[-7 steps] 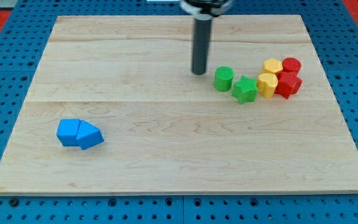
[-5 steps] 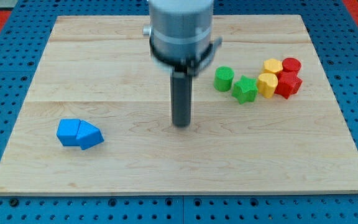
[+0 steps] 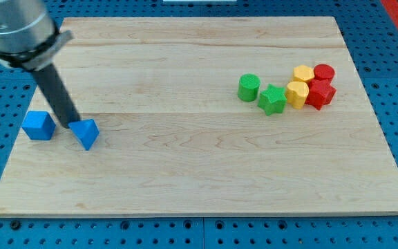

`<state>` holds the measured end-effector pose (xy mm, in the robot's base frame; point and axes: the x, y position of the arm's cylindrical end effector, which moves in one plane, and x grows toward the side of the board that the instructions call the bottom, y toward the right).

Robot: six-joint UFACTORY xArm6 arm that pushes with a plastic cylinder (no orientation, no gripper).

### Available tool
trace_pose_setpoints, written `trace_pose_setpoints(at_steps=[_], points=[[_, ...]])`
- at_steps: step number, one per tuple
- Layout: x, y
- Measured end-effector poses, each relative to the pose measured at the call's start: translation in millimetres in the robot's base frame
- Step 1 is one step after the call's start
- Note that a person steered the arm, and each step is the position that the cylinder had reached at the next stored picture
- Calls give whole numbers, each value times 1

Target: Slide the blue triangle towards the green circle

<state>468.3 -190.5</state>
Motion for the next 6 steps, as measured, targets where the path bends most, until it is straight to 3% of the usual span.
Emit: trace_pose_setpoints(at_steps=[4, 6], points=[[115, 29], [-11, 19]])
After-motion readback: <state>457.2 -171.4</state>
